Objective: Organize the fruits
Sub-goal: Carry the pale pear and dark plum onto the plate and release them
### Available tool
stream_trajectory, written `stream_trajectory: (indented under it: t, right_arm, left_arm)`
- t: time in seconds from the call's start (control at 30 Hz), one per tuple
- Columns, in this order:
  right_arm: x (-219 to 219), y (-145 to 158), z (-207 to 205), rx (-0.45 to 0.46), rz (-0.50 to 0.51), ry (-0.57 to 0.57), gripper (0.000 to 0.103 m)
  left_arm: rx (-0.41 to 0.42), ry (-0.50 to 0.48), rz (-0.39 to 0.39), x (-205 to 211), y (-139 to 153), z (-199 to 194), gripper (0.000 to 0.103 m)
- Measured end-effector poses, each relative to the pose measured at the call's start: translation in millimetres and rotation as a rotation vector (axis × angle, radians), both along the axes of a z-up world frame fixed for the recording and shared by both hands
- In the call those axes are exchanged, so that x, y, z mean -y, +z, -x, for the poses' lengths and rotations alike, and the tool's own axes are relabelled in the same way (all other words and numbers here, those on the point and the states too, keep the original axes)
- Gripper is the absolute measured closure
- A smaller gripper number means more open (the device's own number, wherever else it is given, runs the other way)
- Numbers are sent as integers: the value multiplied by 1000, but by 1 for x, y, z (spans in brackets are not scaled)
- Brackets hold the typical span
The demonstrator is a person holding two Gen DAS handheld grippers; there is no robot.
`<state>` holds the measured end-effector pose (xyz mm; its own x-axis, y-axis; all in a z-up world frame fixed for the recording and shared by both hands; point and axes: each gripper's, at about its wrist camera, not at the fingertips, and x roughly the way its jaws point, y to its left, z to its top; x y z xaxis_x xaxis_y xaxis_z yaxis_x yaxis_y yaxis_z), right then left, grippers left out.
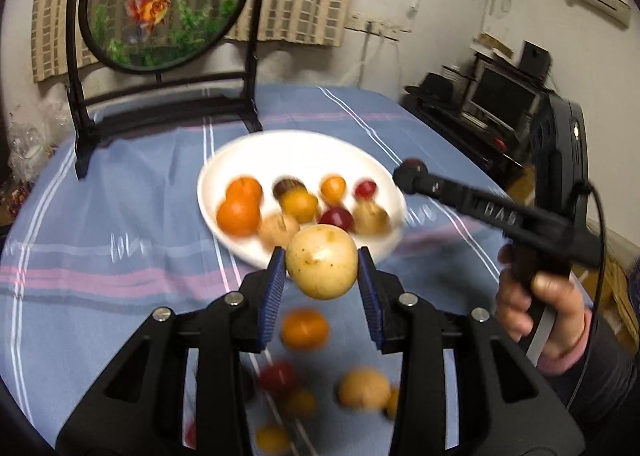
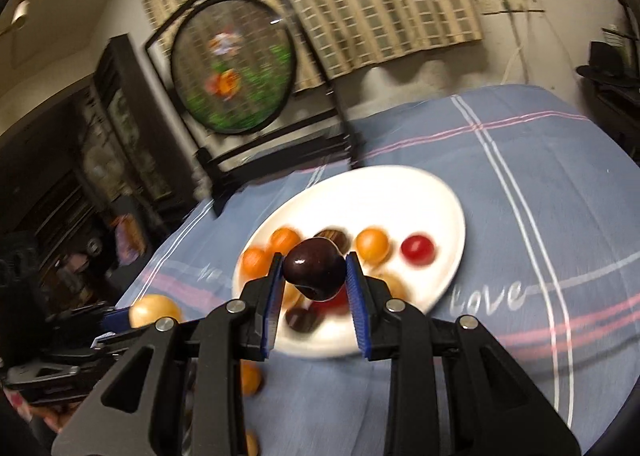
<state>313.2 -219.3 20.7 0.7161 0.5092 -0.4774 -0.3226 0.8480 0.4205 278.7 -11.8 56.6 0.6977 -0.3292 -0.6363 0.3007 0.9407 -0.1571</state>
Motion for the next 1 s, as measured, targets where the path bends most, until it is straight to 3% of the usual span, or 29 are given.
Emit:
stream_trajectory:
  t: [0.13,0.23,0.4,0.5,0.63,0.7,0.77,0.87,0.93,1.0]
  right_arm:
    - [2,-9,-44,-35,-28,-70,72]
    - [-2,-16,-68,-40,43,-104,72]
    - [-8,-32,-90,-90,142,-81,72]
    - [-7,-40,-97,-122,182,-80,72]
    - [-4,-47,-104,-151,193,-76,71]
    - [-6,-49,-106,-159,205,-63,68]
    - [-5,-45,-103,-148,205,-72,44]
    - [-4,-31,-94,-95,173,-65,43]
    - [-5,-21,-87,-75,159,-61,43]
    - [-7,-12,-80,-54,148,-47,43]
  left_arm:
    - [-53,56,-33,11,3,-61,66]
    - [-117,95,-80,21,-9,-111,66]
    - [-242,163,-81,27,-39,-175,66]
    - [-286,188,-114,34,-55,-196,66]
    - [-309,210,-123,37,-67,-206,63]
    - [-297,220,-128,37,-66,-206,52]
    - [-259,234,-143,35,-58,-200,43]
    - [-202,238,-137,28,-37,-179,37]
    - [-151,258,-130,19,-21,-160,19]
    - [-93,274,-123,10,-5,-136,17]
